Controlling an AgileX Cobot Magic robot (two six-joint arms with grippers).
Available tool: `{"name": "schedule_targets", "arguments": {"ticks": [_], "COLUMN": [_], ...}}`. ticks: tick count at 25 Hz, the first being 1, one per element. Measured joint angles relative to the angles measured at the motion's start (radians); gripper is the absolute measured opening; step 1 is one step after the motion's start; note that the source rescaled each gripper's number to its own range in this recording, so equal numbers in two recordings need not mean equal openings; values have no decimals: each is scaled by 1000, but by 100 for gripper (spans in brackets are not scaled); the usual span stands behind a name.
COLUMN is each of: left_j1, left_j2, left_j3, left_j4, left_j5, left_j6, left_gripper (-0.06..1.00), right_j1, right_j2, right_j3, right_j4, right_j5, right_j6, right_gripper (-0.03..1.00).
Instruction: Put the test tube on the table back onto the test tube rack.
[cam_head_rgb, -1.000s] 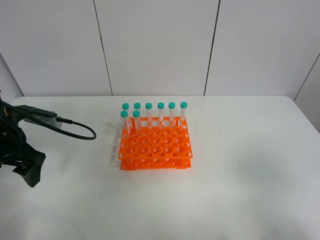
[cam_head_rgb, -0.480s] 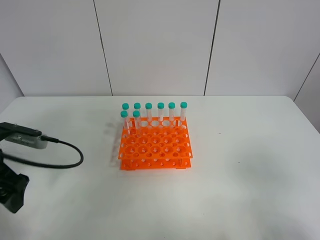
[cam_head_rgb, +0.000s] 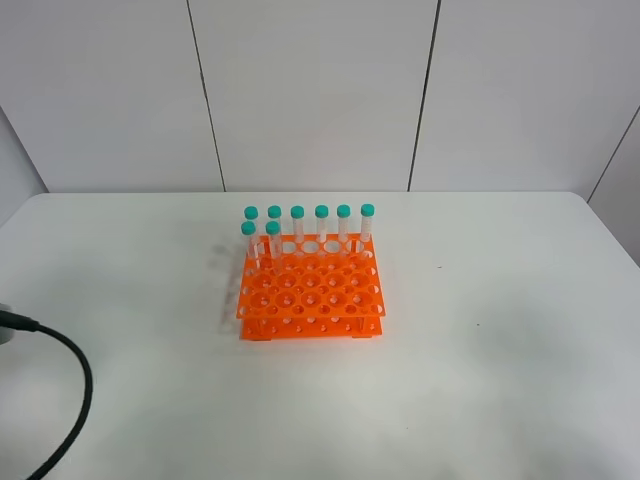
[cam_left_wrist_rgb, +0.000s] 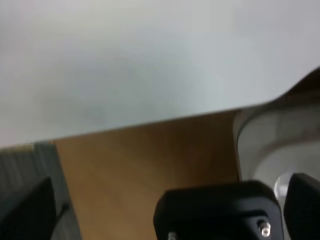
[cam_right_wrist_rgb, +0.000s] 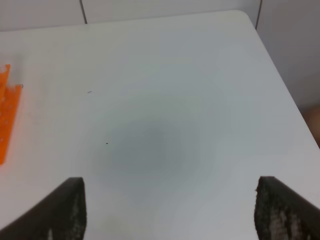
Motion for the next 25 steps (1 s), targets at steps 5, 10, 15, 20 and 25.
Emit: {"name": "schedule_targets", "arguments": {"ticks": [5, 10, 15, 20, 25], "left_j1": [0, 0, 0, 0, 26], "left_j2": [-182, -276, -281, -345, -430], "left_j3": [14, 14, 12, 15, 21], "left_j4": [2, -54, -135, -140, -141], "left_j5": [4, 6, 6, -35, -64], "left_j6": [7, 56, 59, 23, -56], "left_gripper": [100, 100, 100, 100, 100], "right_j1": [0, 0, 0, 0, 0], "right_j2": [0, 0, 0, 0, 0], "right_j3": [0, 0, 0, 0, 0], "right_j4": [0, 0, 0, 0, 0], "right_j5": [0, 0, 0, 0, 0], "right_j6": [0, 0, 0, 0, 0], "right_gripper": [81, 81, 81, 81, 81]}}
